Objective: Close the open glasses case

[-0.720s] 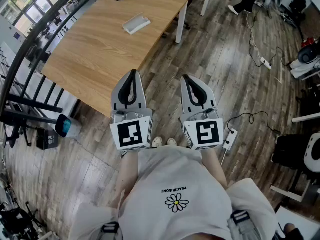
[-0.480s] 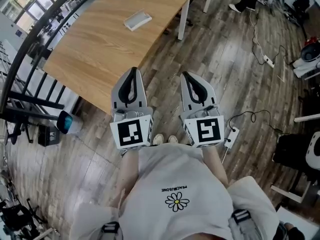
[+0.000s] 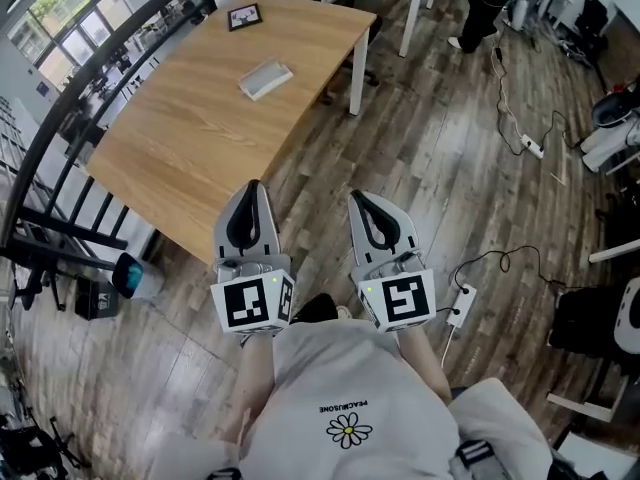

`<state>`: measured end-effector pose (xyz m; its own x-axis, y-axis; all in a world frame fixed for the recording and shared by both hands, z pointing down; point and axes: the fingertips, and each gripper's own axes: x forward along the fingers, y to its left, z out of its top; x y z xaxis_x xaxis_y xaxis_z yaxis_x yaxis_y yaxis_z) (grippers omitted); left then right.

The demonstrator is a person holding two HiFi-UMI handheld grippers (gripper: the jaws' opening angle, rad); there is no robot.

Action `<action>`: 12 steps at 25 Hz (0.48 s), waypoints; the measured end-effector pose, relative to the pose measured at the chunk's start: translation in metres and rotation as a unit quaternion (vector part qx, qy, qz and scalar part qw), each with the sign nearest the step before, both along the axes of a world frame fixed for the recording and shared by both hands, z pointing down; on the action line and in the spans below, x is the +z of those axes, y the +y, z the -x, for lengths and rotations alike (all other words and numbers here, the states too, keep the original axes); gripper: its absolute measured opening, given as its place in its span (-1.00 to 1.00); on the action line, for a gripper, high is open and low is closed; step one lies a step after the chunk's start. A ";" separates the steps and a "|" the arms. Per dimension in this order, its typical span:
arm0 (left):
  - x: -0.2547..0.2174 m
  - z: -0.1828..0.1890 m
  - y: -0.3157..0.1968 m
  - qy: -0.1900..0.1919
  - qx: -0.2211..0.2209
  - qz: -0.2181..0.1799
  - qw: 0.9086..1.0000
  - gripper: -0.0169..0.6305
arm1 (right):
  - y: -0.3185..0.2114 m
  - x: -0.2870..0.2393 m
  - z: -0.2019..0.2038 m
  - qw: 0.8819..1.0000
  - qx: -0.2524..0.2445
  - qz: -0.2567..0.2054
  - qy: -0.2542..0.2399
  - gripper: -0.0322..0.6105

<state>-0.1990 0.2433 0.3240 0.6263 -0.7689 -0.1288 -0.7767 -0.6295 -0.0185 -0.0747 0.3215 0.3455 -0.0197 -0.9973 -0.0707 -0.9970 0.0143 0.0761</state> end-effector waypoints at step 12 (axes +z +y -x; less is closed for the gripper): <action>-0.008 -0.040 -0.053 0.025 -0.003 -0.034 0.999 -0.90 | -0.047 0.009 -0.036 0.999 -0.036 -0.006 0.021 -0.88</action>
